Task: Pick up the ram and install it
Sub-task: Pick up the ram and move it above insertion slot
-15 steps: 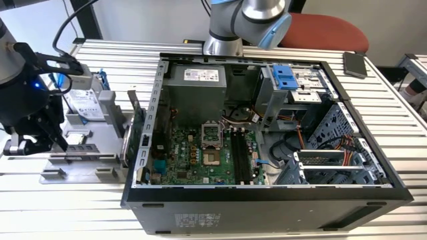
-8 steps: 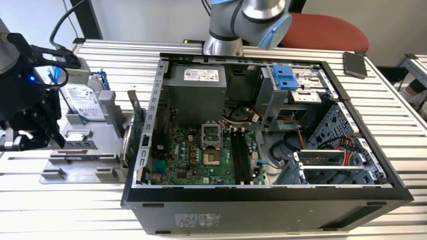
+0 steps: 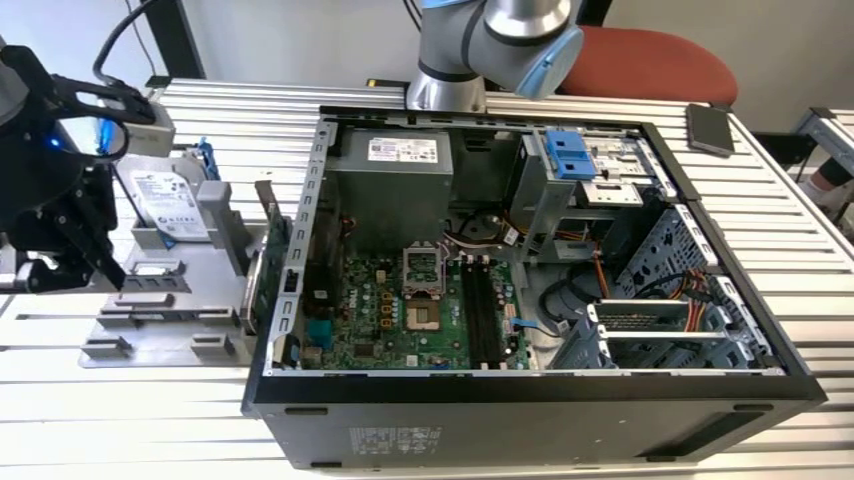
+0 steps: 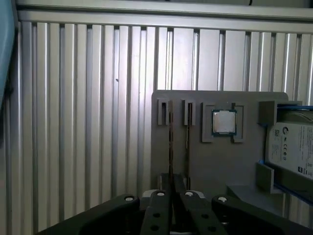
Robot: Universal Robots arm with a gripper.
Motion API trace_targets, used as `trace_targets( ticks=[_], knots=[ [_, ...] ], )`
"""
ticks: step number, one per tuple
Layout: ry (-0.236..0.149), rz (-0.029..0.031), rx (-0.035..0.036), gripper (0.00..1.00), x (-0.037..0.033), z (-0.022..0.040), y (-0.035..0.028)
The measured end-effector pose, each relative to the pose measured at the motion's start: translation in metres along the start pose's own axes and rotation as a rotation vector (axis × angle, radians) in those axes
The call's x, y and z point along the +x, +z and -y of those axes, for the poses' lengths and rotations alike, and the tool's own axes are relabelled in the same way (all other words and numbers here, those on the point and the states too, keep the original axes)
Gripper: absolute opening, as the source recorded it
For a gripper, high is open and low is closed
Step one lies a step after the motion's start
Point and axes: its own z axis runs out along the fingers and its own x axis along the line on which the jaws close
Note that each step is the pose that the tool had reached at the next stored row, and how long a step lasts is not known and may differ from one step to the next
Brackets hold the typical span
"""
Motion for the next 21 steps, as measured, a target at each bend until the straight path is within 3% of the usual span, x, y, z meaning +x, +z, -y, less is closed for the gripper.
trace_targets(
  ticks=[10,16,21],
  knots=[
    [0.0,0.0,0.0001,0.0,-0.0007,-0.0002,-0.0273],
    [0.0,-0.0002,-0.0002,0.0,-0.0008,0.0008,-0.0289],
    [0.0,0.0,-0.0025,0.0,-0.0005,0.0199,-0.0289]
  ],
)
